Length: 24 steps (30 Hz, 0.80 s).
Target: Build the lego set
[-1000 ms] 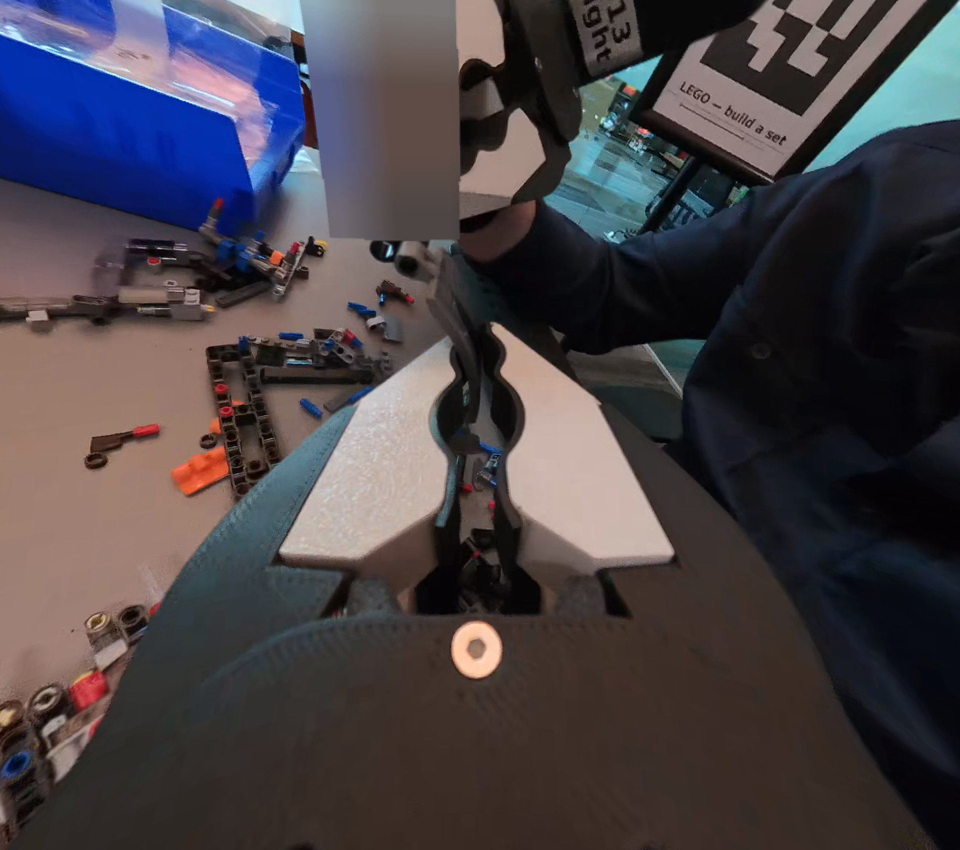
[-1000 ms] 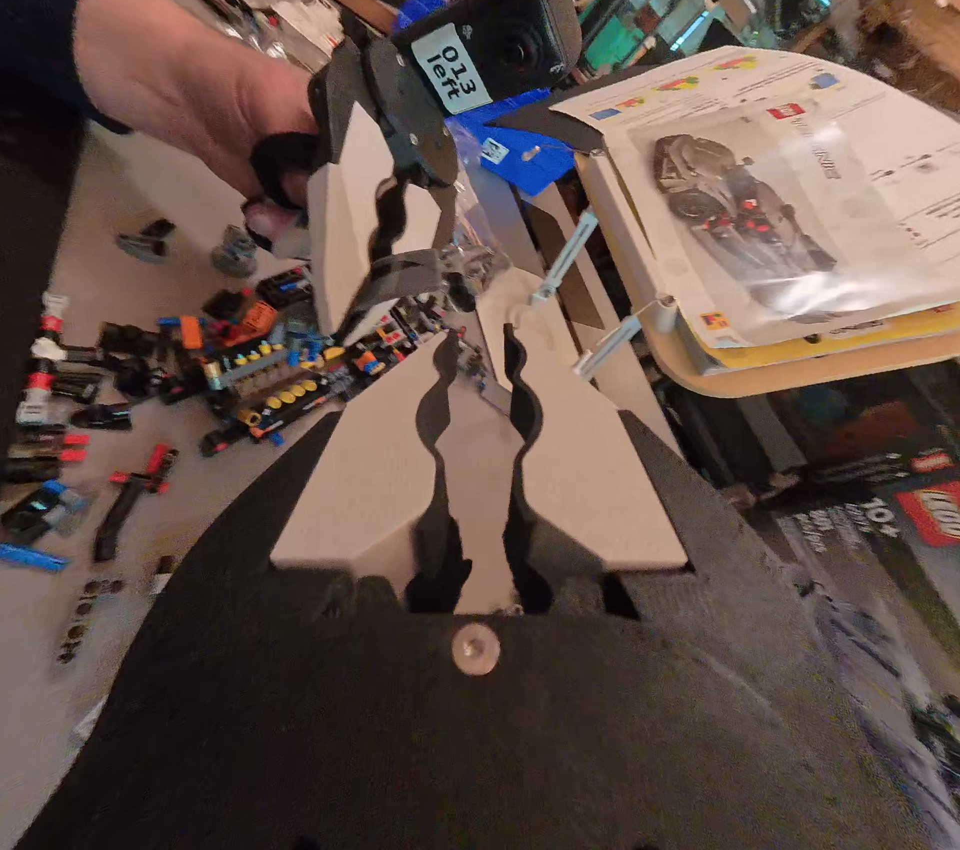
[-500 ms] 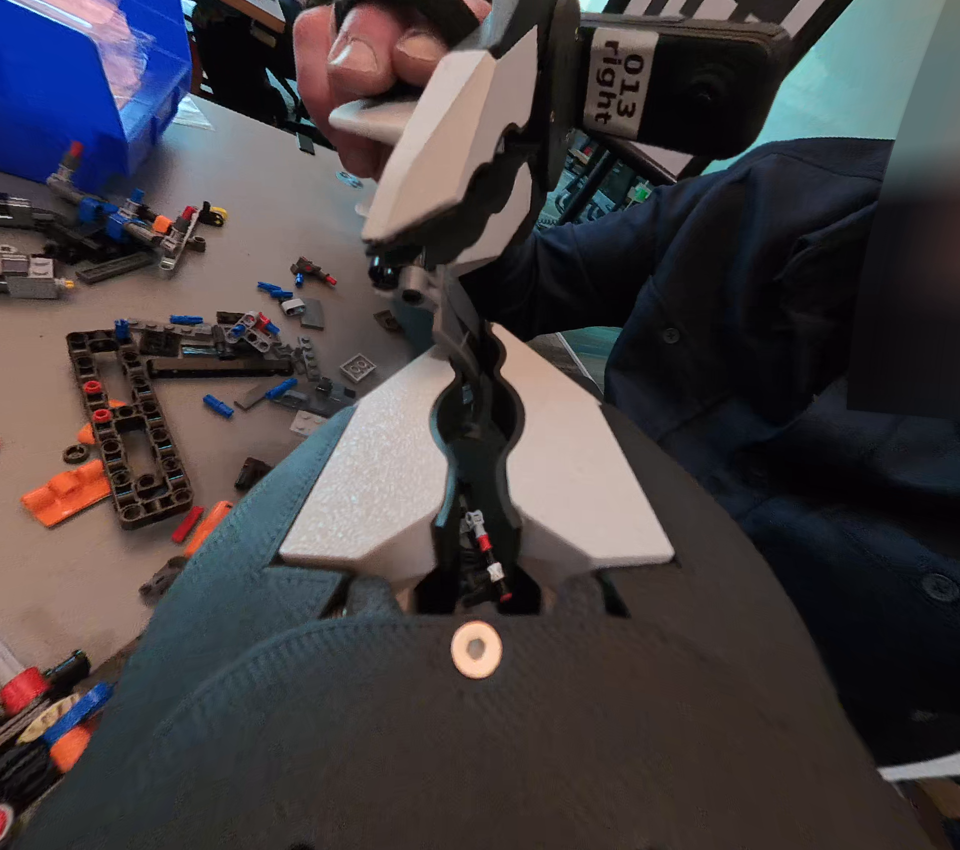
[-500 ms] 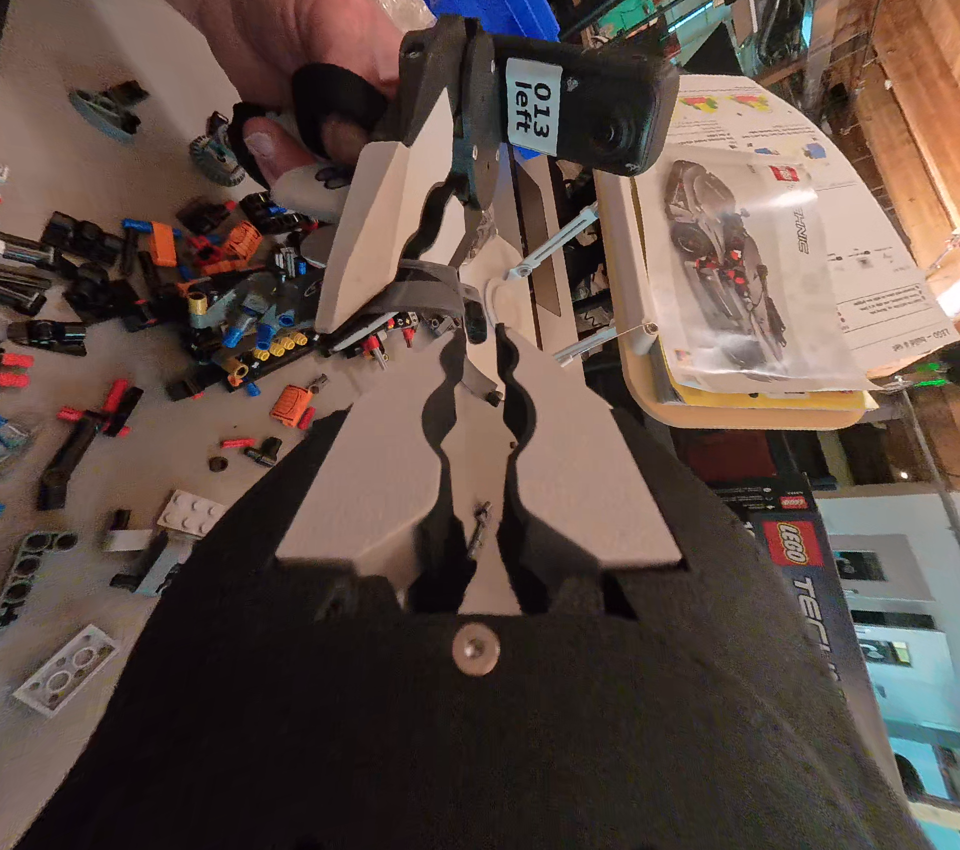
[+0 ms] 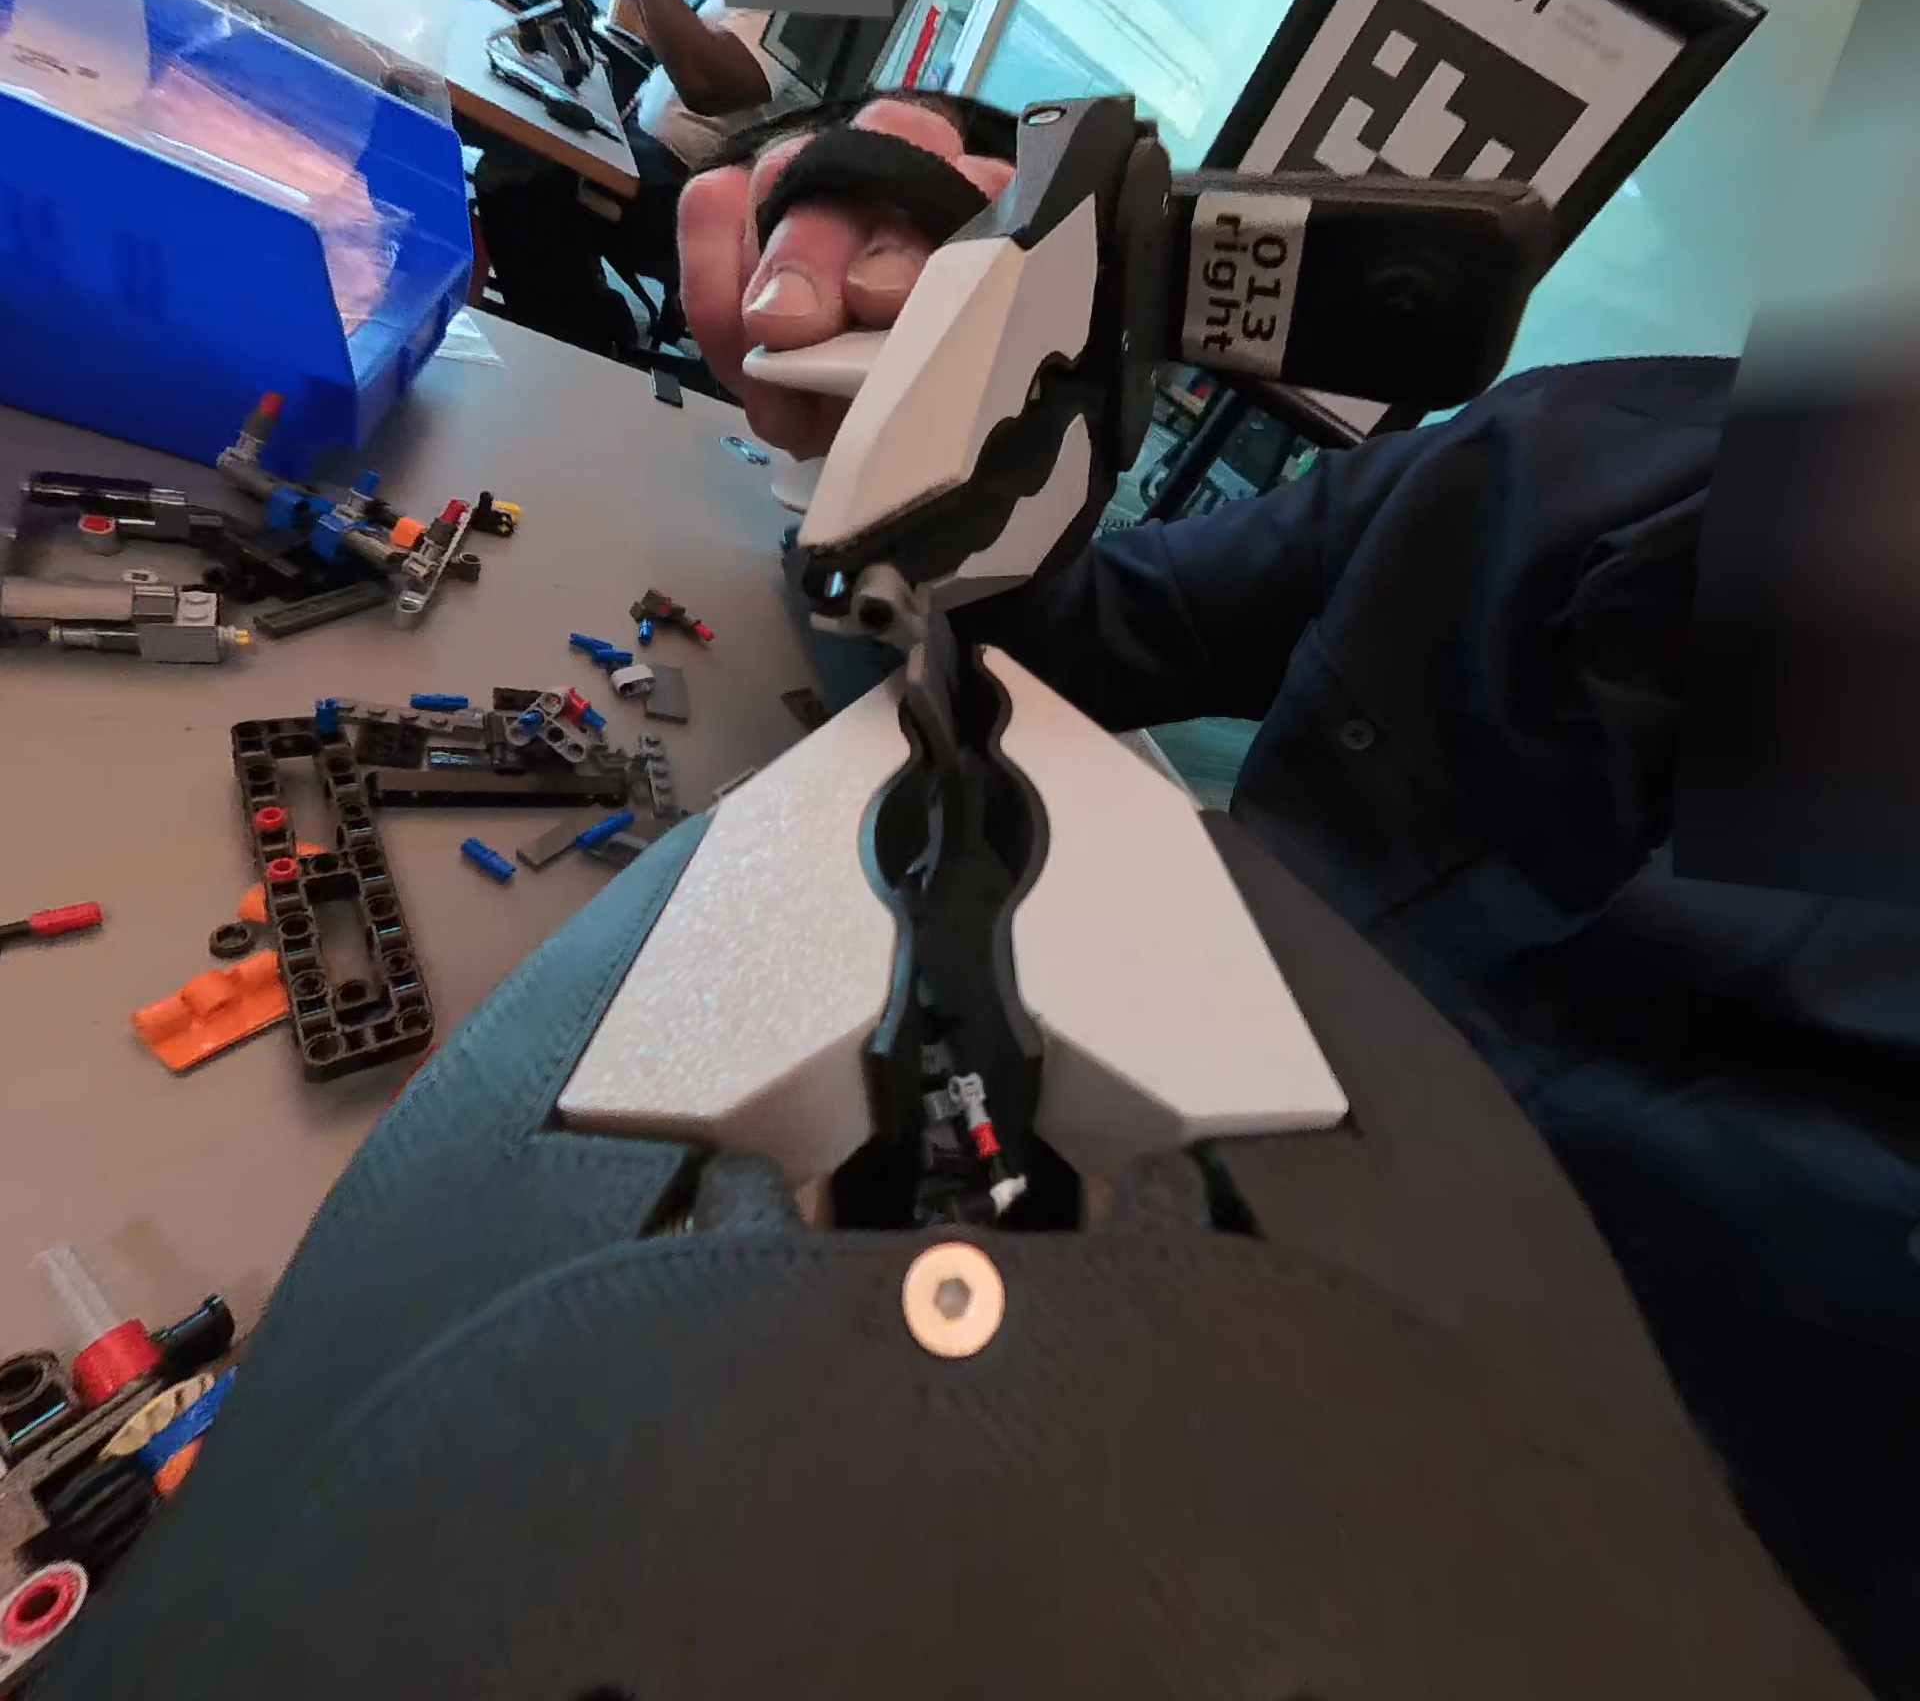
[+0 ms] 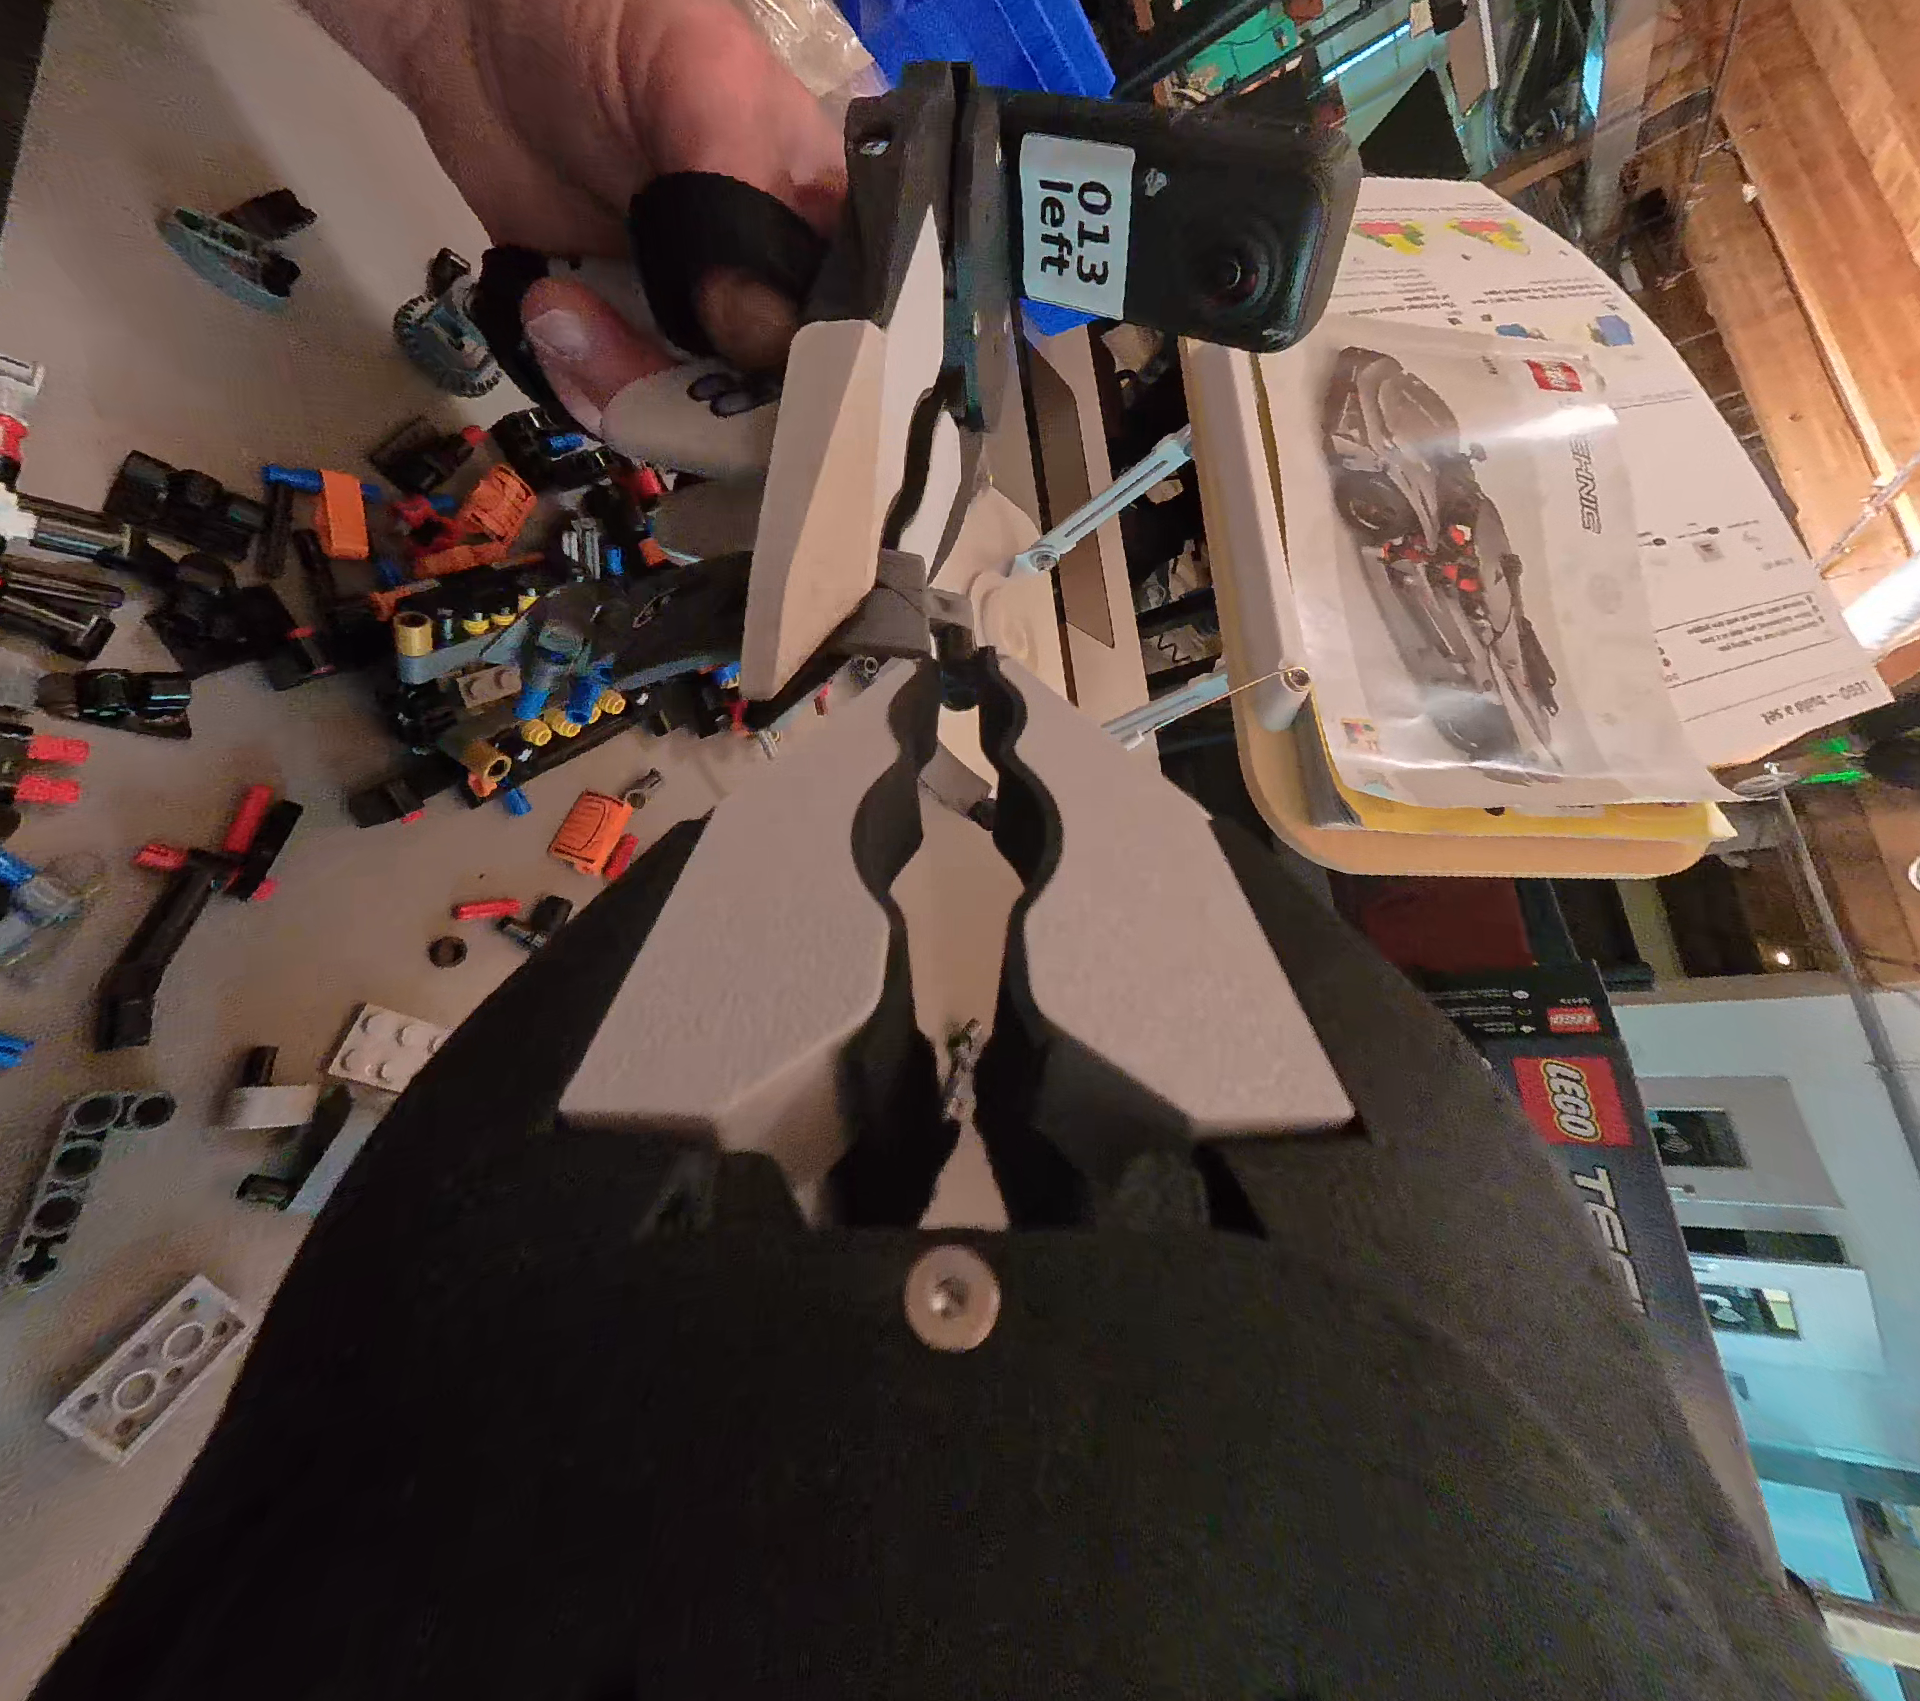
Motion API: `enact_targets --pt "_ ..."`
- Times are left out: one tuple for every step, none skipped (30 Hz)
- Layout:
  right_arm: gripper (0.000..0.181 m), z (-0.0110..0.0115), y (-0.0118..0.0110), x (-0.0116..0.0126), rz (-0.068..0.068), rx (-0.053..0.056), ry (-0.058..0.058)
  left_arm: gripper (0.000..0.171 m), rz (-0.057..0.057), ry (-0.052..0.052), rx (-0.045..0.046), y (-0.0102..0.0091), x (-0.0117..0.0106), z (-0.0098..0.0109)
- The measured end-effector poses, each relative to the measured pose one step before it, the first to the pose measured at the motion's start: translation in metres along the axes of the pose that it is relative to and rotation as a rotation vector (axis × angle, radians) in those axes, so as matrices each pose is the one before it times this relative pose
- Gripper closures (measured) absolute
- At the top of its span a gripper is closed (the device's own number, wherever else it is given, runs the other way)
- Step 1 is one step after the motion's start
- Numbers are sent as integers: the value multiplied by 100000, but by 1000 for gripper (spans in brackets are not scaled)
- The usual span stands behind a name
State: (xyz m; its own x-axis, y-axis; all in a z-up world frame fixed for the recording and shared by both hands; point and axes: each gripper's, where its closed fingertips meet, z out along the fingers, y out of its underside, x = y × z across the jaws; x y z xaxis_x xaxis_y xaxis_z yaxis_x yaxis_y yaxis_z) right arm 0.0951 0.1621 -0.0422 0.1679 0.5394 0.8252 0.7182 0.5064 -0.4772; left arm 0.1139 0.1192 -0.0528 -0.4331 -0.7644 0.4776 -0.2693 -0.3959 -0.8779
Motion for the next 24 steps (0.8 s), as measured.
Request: enact_targets --pt "177 -60 -89 291 339 409 1655 171 21 -284 2504 -408 131 -85" --pt "177 -156 -96 385 1042 710 1688 171 850 -798 1819 -296 87 -59" --pt "177 -181 -89 334 906 512 1520 171 195 -814 2133 -395 54 -64" --pt "177 -174 -78 433 -231 -263 2688 171 58 -786 2613 -491 43 -59" --pt "177 -108 -65 474 -868 -875 3392 171 -471 -383 2619 -448 56 -14" --pt "177 -52 -77 406 -513 -950 3135 171 260 -814 3221 -487 65 -10" --pt "177 -78 -51 386 -431 -842 2996 171 173 -815 2000 -327 4 -11" --pt "177 -45 -21 277 -713 -1116 2347 171 434 -738 846 -211 -30 -40" --pt "177 7 23 182 -487 -1232 1838 171 856 -1339 197 -132 -90 -31" --pt "177 61 24 133 -351 -1033 1726 171 -26 -975 807 -143 -66 -28" --pt "177 60 17 158 599 -661 1444 171 -202 -543 1602 -208 14 2" --pt "177 20 -41 152 1224 -345 1185 171 218 -247 1230 -187 108 27" --pt "177 -25 -82 125 1100 595 762 171 782 -650 338 -143 50 -16" --pt "177 -62 -57 132 2348 1409 -218 171 184 -539 793 -254 66 -3" --pt "177 -177 -17 243 2378 1185 -17 171 -7 -369 2998 -526 19 -246" --pt "177 -343 208 286 1553 61 6 171 -2821 1472 13535 -2357 122 -1550" --pt "177 -351 453 270 3809 118 -1862 171 110 -2624 8408 -2179 -250 -1935" --pt "177 -336 57 289 9682 4055 -3349 171 4615 -3270 2790 -1282 79 -1425" --pt "177 -243 -243 16 9073 4412 -3758 171 4263 -1526 -2651 31 317 -467" --pt "177 184 484 -347 676 -1179 -3512 171 2007 -33 -1745 476 255 134" --pt "177 568 1303 -608 -2343 -5671 -4812 171 -1399 1556 -2100 722 -57 459" --pt "177 570 1297 -529 -1765 -4528 -3779 171 -2164 992 -1342 561 -402 464" --pt "177 320 872 -697 -2239 -1731 -4417 171 -1555 628 -2083 542 -432 374" --pt "176 189 804 -1101 604 -2108 -7992 171 -1288 2087 -4709 856 -171 376"
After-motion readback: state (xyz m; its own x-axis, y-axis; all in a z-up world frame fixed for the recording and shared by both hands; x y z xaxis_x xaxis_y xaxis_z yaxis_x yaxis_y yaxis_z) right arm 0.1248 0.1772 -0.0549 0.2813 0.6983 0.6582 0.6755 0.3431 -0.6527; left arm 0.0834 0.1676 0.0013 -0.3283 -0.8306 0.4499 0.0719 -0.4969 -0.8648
